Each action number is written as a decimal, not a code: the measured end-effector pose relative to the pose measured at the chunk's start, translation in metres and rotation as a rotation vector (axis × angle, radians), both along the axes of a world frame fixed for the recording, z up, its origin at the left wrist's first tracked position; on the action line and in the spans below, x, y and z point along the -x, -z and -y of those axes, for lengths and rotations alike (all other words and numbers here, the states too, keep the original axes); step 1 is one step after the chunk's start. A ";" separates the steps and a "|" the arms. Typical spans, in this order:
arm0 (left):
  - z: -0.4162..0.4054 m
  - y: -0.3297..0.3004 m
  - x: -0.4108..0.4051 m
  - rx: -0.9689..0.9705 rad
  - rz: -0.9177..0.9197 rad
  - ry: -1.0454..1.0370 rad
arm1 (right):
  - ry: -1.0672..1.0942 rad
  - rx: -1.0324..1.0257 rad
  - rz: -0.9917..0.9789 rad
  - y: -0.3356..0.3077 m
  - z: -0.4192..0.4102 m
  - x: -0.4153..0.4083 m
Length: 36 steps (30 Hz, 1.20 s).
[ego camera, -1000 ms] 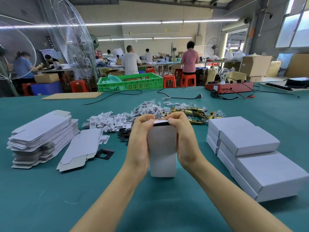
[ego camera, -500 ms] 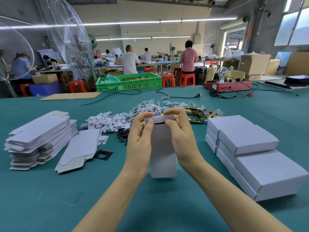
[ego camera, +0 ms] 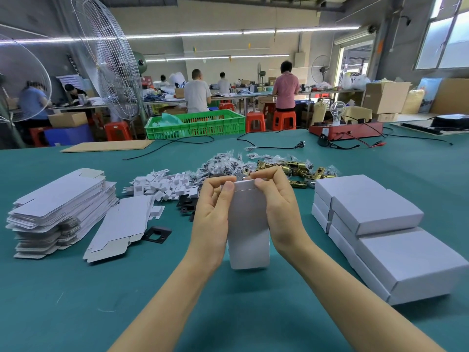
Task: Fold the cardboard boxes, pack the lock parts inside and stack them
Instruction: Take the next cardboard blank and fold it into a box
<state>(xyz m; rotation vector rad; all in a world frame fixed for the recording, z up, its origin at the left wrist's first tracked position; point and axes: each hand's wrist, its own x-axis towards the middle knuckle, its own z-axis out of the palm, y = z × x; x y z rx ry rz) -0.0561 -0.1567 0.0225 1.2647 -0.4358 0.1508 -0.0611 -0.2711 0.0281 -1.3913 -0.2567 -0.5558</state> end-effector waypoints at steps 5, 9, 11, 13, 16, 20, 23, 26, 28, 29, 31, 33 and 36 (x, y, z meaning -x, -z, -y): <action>0.001 0.001 -0.002 0.002 0.000 -0.023 | 0.036 0.008 -0.004 0.000 -0.002 0.001; 0.000 -0.001 -0.002 0.013 -0.014 -0.026 | 0.018 -0.047 -0.067 -0.004 -0.003 0.003; -0.001 -0.003 -0.002 0.019 -0.012 -0.027 | 0.000 -0.082 -0.078 -0.007 -0.004 0.004; -0.001 -0.004 -0.002 0.021 -0.004 -0.025 | -0.007 -0.094 -0.070 -0.008 -0.005 0.004; -0.001 -0.005 -0.002 0.028 0.003 -0.019 | -0.003 -0.079 -0.064 -0.008 -0.005 0.006; -0.002 -0.005 -0.003 0.035 -0.049 -0.043 | -0.002 -0.068 -0.087 -0.007 -0.004 0.005; -0.003 -0.004 -0.002 0.017 -0.071 -0.075 | 0.010 -0.028 -0.111 -0.004 -0.007 0.005; -0.003 -0.005 0.000 -0.022 -0.066 -0.101 | 0.035 0.000 -0.135 -0.001 -0.009 0.005; -0.003 -0.007 0.001 -0.039 -0.083 -0.096 | 0.046 0.013 -0.144 -0.002 -0.009 0.004; -0.002 -0.008 0.001 -0.042 -0.092 -0.090 | 0.047 0.010 -0.147 -0.003 -0.009 0.004; -0.001 -0.008 0.002 -0.044 -0.086 -0.085 | 0.040 -0.022 -0.161 -0.004 -0.008 0.003; -0.001 -0.008 0.004 -0.083 -0.032 -0.094 | 0.025 -0.079 -0.203 -0.005 -0.008 0.003; 0.000 -0.008 0.009 -0.149 0.116 -0.116 | 0.047 -0.097 -0.285 -0.004 -0.009 0.002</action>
